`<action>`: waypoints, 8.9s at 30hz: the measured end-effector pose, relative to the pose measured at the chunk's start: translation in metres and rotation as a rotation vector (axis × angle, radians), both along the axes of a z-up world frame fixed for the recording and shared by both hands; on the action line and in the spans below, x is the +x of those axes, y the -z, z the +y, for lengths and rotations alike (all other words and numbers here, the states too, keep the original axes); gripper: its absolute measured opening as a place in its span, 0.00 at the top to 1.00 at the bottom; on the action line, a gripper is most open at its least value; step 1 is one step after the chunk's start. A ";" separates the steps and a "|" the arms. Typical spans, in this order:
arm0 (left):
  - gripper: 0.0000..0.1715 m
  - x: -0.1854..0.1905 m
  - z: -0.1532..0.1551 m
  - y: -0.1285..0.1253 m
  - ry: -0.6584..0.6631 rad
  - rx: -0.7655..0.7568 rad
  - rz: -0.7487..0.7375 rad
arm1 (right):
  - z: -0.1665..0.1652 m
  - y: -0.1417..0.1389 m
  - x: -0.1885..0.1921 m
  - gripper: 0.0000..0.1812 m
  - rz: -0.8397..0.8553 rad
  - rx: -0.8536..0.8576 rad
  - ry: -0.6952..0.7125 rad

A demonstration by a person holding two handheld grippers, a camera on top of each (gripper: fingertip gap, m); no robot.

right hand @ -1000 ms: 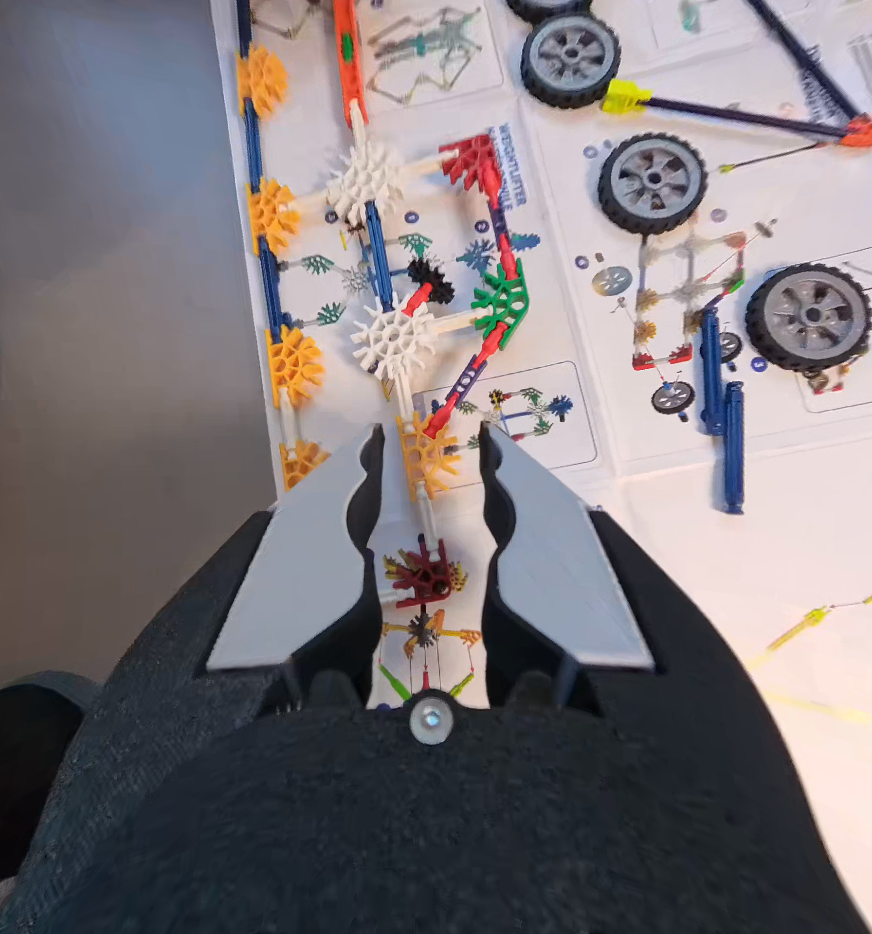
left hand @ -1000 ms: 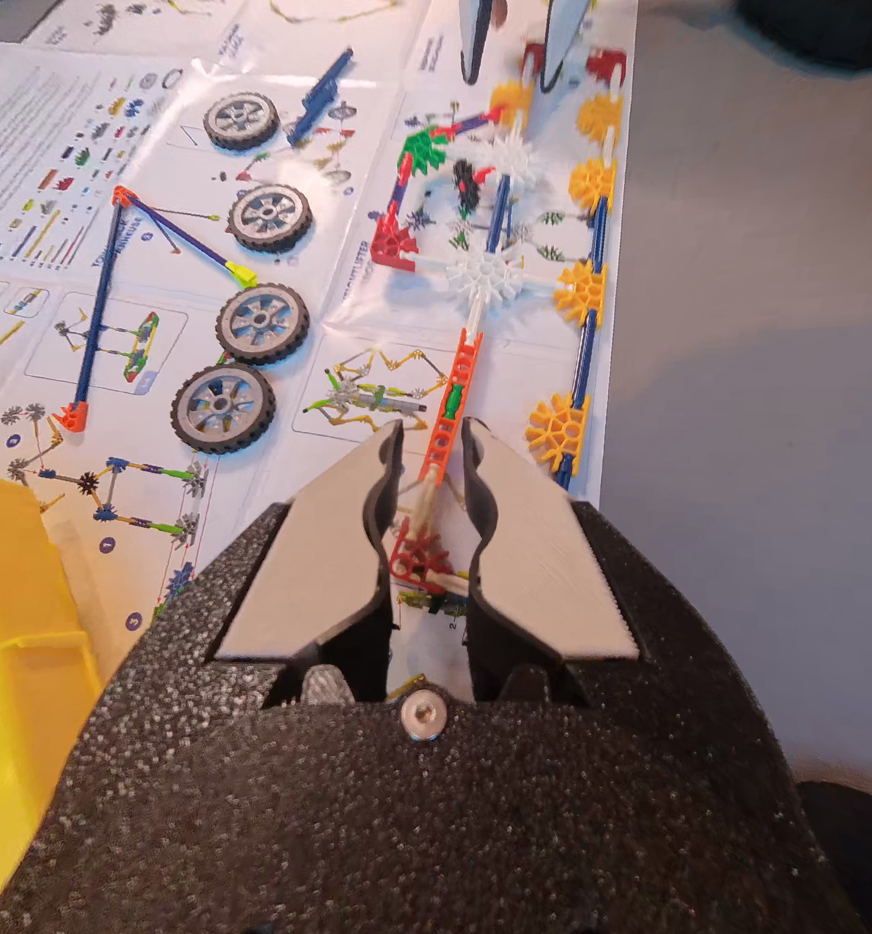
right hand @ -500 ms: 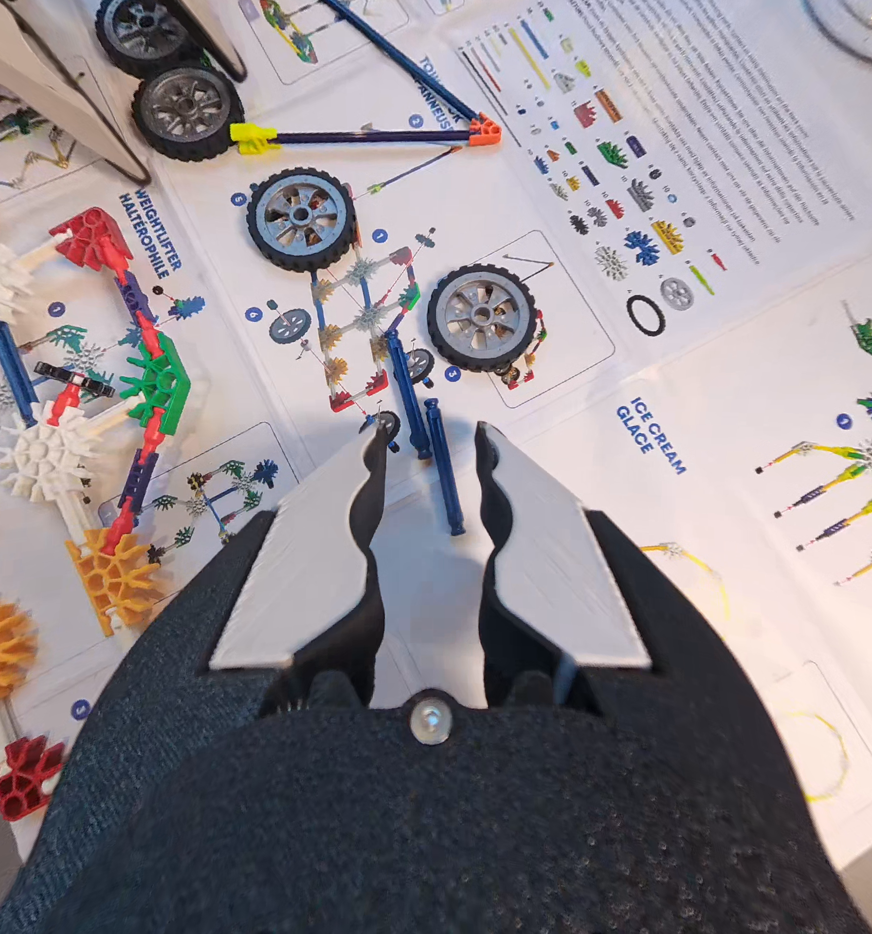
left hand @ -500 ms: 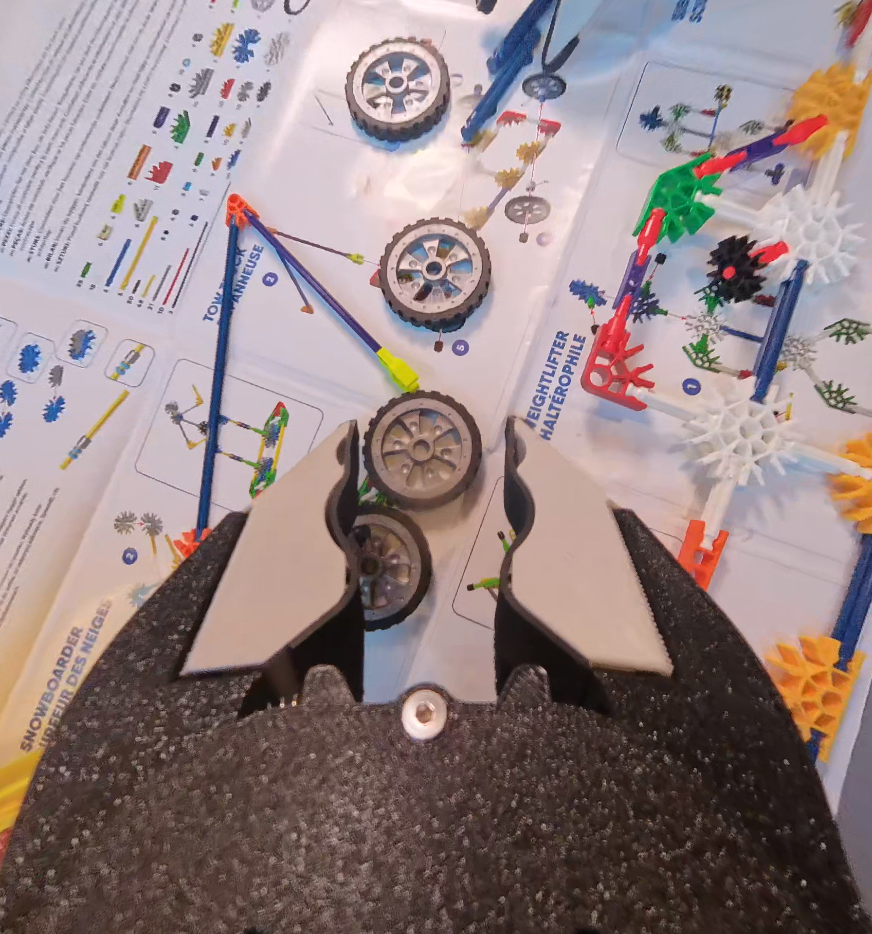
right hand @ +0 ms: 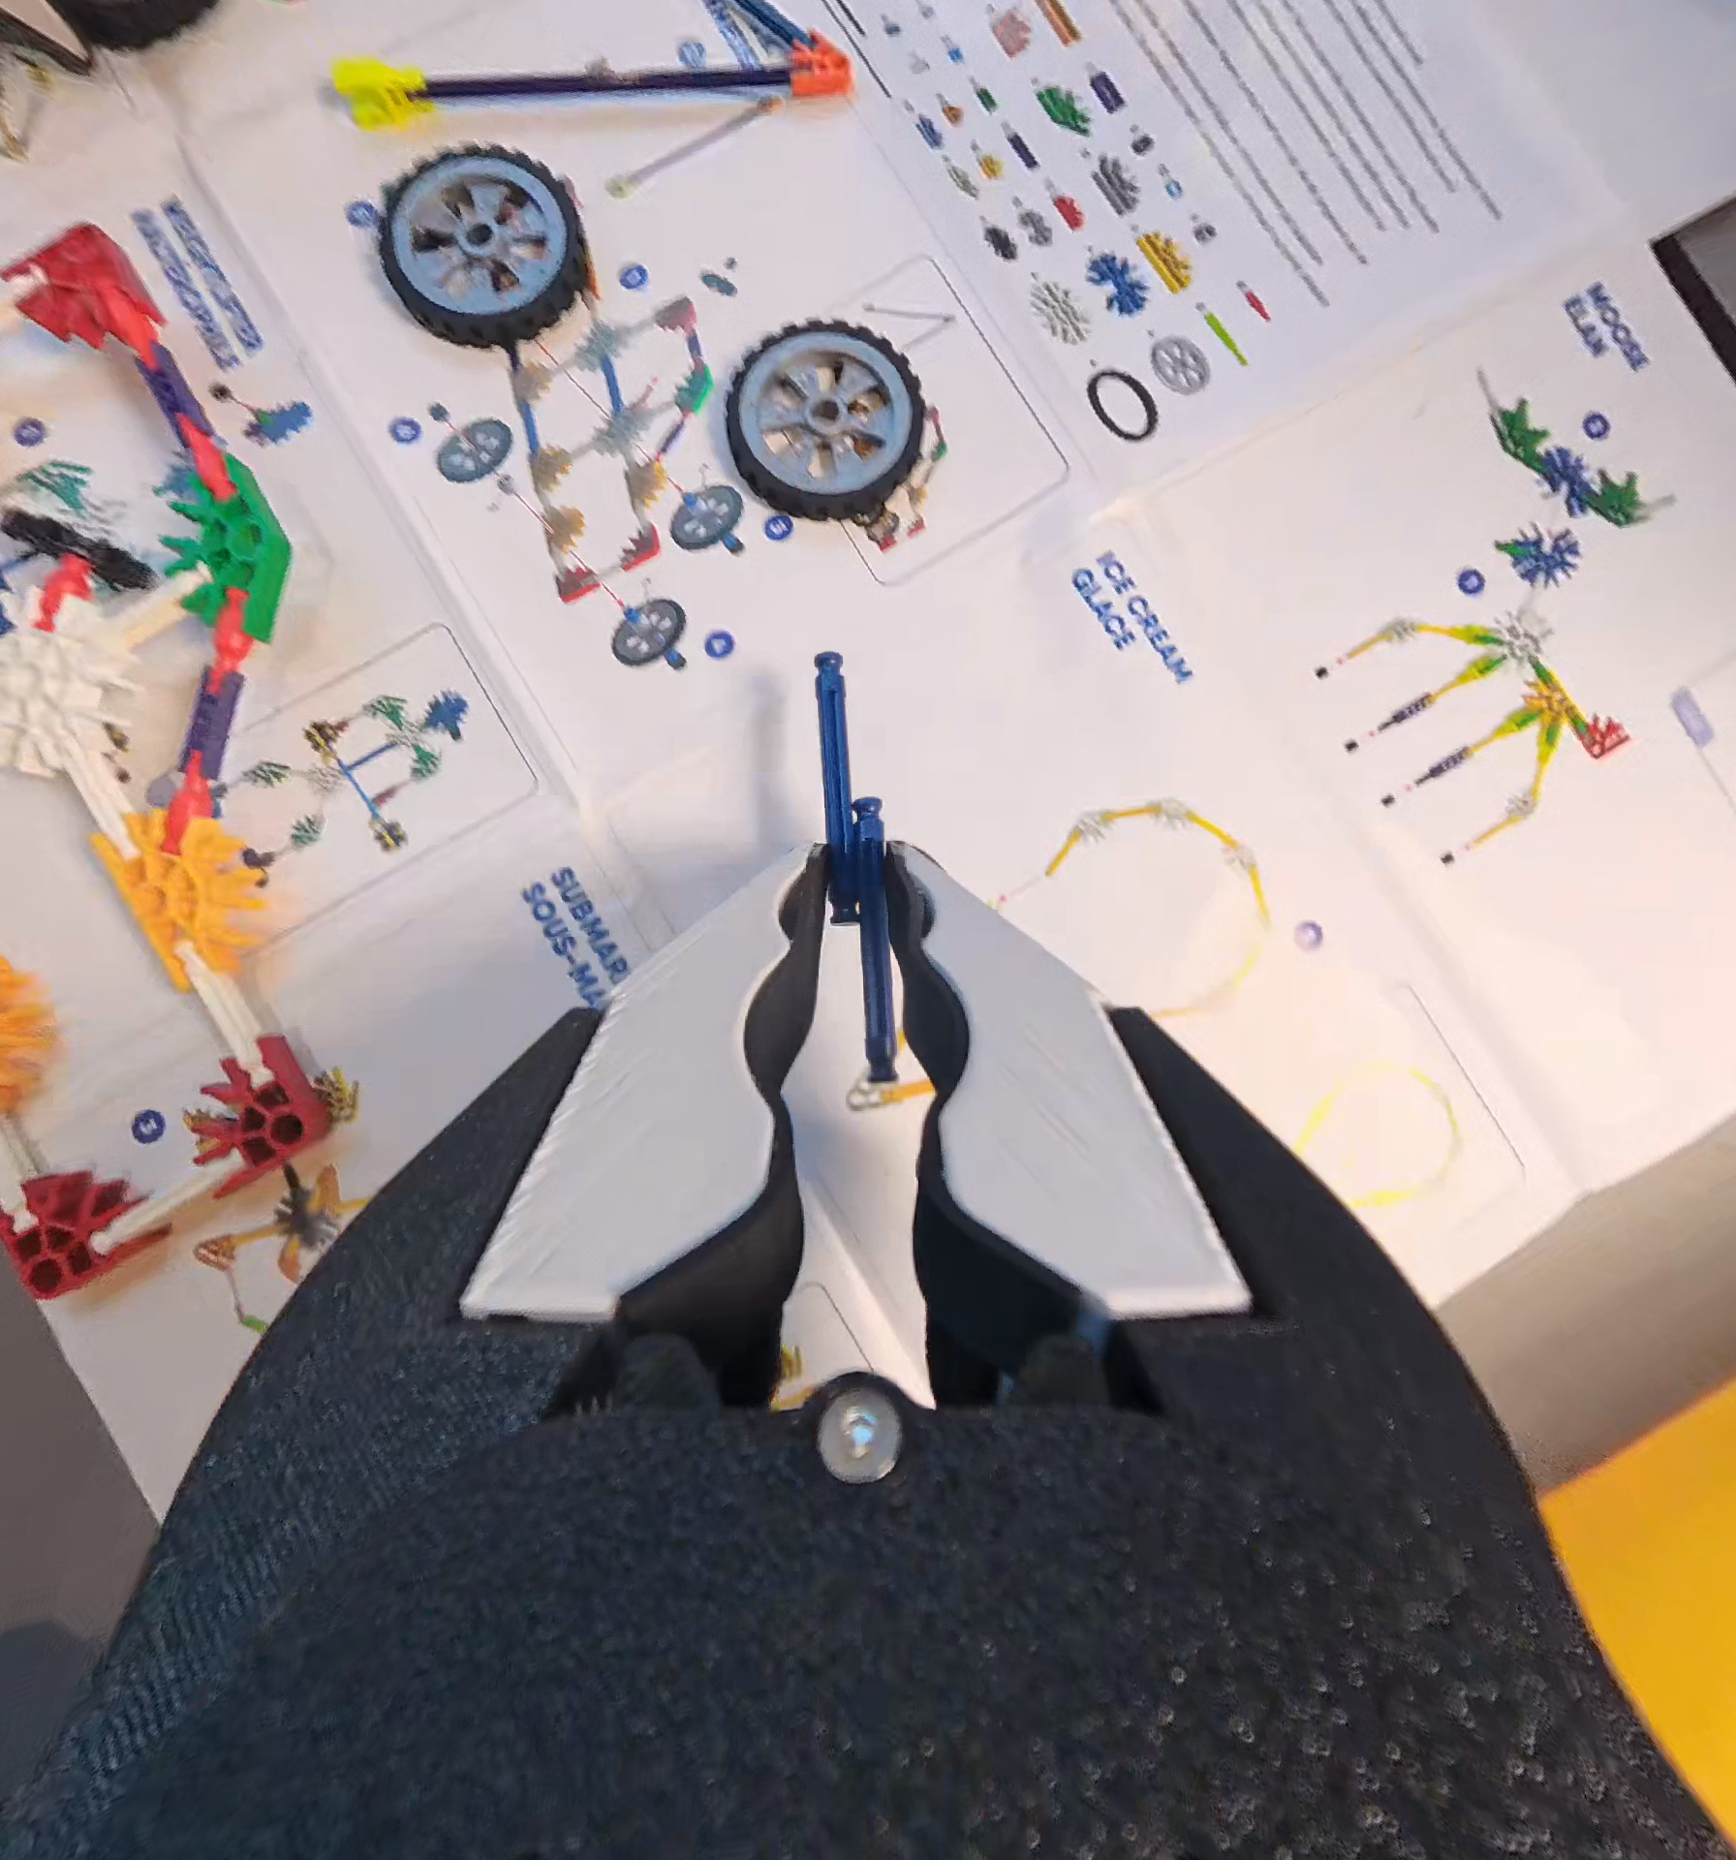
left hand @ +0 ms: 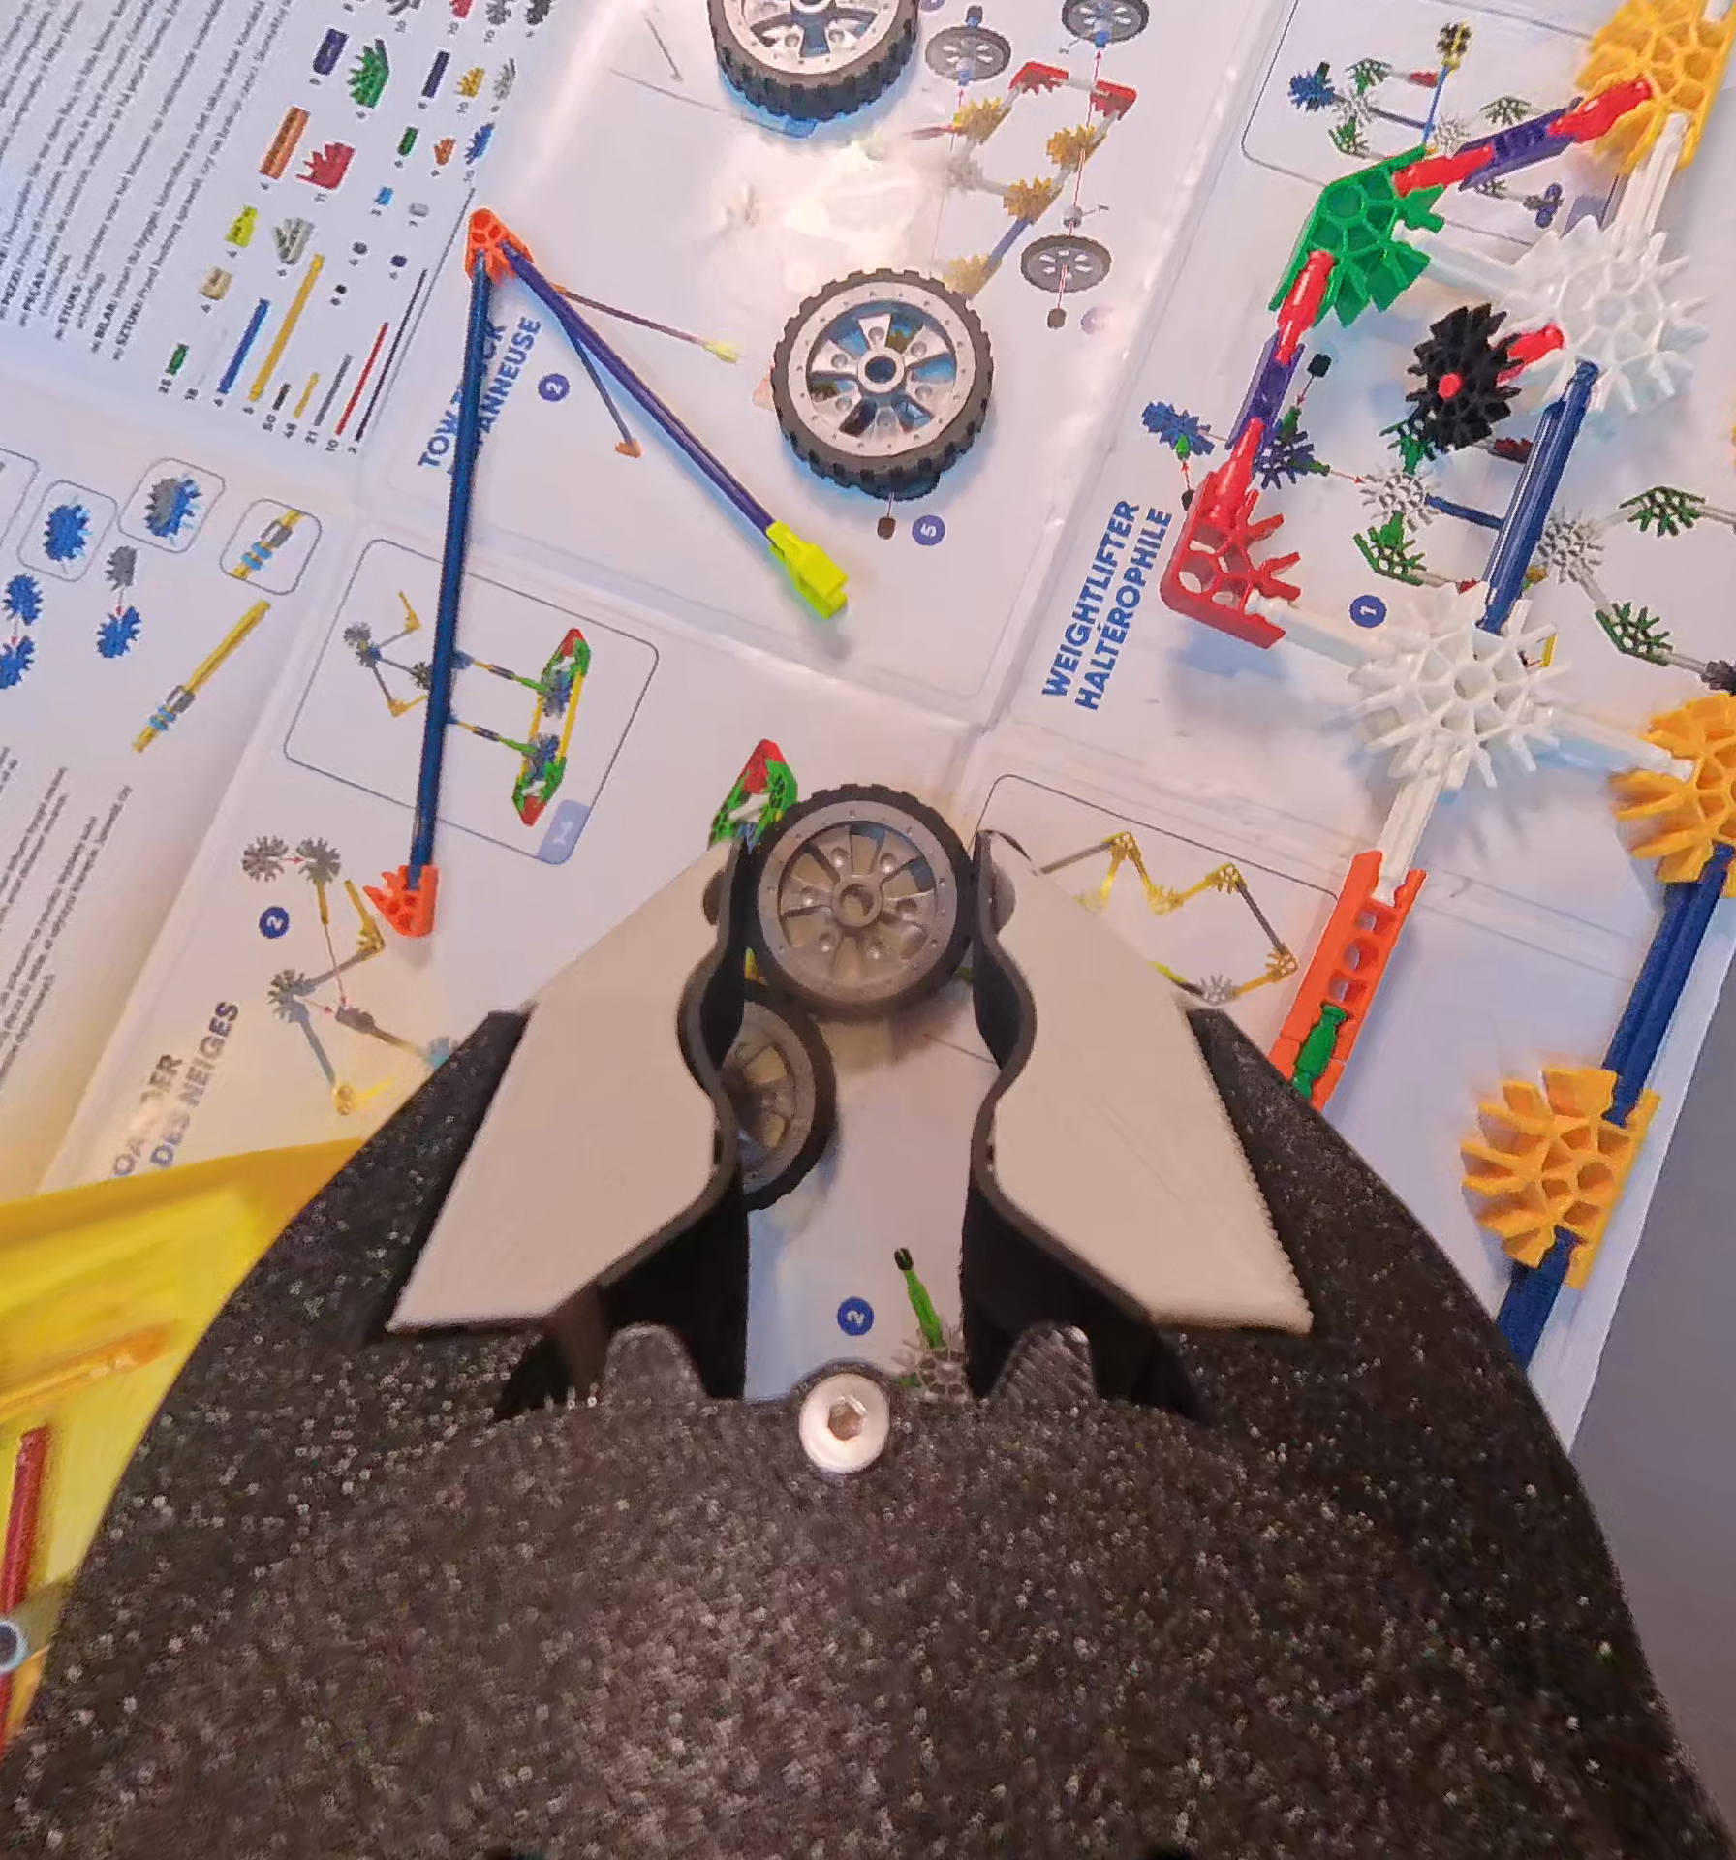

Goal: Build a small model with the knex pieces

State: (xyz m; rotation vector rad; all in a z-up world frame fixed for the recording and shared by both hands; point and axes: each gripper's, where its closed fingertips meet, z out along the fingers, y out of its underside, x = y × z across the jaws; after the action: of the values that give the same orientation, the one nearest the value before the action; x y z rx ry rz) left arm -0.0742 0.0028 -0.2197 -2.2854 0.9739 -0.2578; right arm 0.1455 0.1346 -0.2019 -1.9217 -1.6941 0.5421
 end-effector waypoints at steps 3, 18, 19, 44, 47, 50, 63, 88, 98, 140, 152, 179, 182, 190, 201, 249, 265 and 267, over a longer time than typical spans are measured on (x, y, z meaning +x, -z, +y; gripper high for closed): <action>0.76 -0.001 -0.003 0.000 -0.005 -0.001 -0.030 | 0.005 0.018 0.017 0.94 -0.091 0.002 0.019; 0.70 0.003 -0.008 -0.002 0.013 -0.013 -0.048 | -0.056 -0.012 -0.116 0.76 0.090 0.030 -0.149; 0.70 0.002 -0.009 0.000 0.016 -0.016 -0.034 | -0.059 -0.002 -0.128 0.73 0.055 0.029 -0.164; 0.74 0.003 -0.013 0.002 0.030 0.023 -0.060 | -0.045 -0.001 -0.020 0.66 -0.030 -0.025 -0.198; 0.74 0.003 -0.013 0.002 0.032 0.027 -0.065 | -0.024 -0.016 -0.009 0.68 0.023 0.006 -0.105; 0.74 0.003 -0.014 0.000 0.036 0.024 -0.085 | -0.001 -0.018 0.011 0.72 0.008 0.040 -0.007; 0.74 0.004 -0.014 -0.004 0.041 0.036 -0.136 | 0.020 0.010 0.035 0.82 -0.124 0.041 0.098; 0.75 0.004 0.002 -0.024 -0.005 0.168 -0.201 | 0.016 -0.006 0.018 0.91 -0.021 0.068 0.069; 0.75 -0.010 0.026 -0.068 -0.180 0.408 -0.307 | 0.002 -0.032 -0.045 0.88 0.277 0.139 0.008; 0.81 -0.043 -0.005 -0.037 -0.365 0.340 -0.164 | -0.014 0.009 -0.058 1.00 0.190 -0.060 0.063; 0.81 -0.042 -0.005 -0.033 -0.362 0.321 -0.152 | -0.015 0.011 -0.059 0.99 0.179 -0.052 0.064; 0.81 -0.040 -0.005 -0.031 -0.350 0.312 -0.147 | -0.008 0.011 -0.068 1.00 0.126 -0.021 0.067; 0.81 -0.039 -0.006 -0.031 -0.346 0.315 -0.141 | -0.006 0.012 -0.066 1.00 0.100 -0.011 0.060; 0.82 -0.037 -0.006 -0.029 -0.331 0.320 -0.117 | -0.012 0.011 -0.070 1.00 0.071 -0.009 0.022; 0.82 -0.036 -0.006 -0.028 -0.326 0.317 -0.112 | -0.031 0.016 -0.085 1.00 0.050 -0.009 -0.054; 0.82 -0.034 -0.007 -0.029 -0.317 0.318 -0.117 | -0.021 0.011 -0.072 0.96 0.142 -0.076 0.013; 0.82 -0.032 -0.008 -0.028 -0.306 0.318 -0.104 | -0.023 0.013 -0.072 0.95 0.127 -0.060 -0.002; 0.82 -0.032 -0.008 -0.027 -0.305 0.317 -0.103 | -0.023 0.013 -0.073 0.95 0.128 -0.059 -0.004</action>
State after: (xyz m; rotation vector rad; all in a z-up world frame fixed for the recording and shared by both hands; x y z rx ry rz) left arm -0.1065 -0.0052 -0.1922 -2.0678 0.5576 -0.0820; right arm 0.0726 0.1112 -0.2150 -1.8829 -1.6179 0.7082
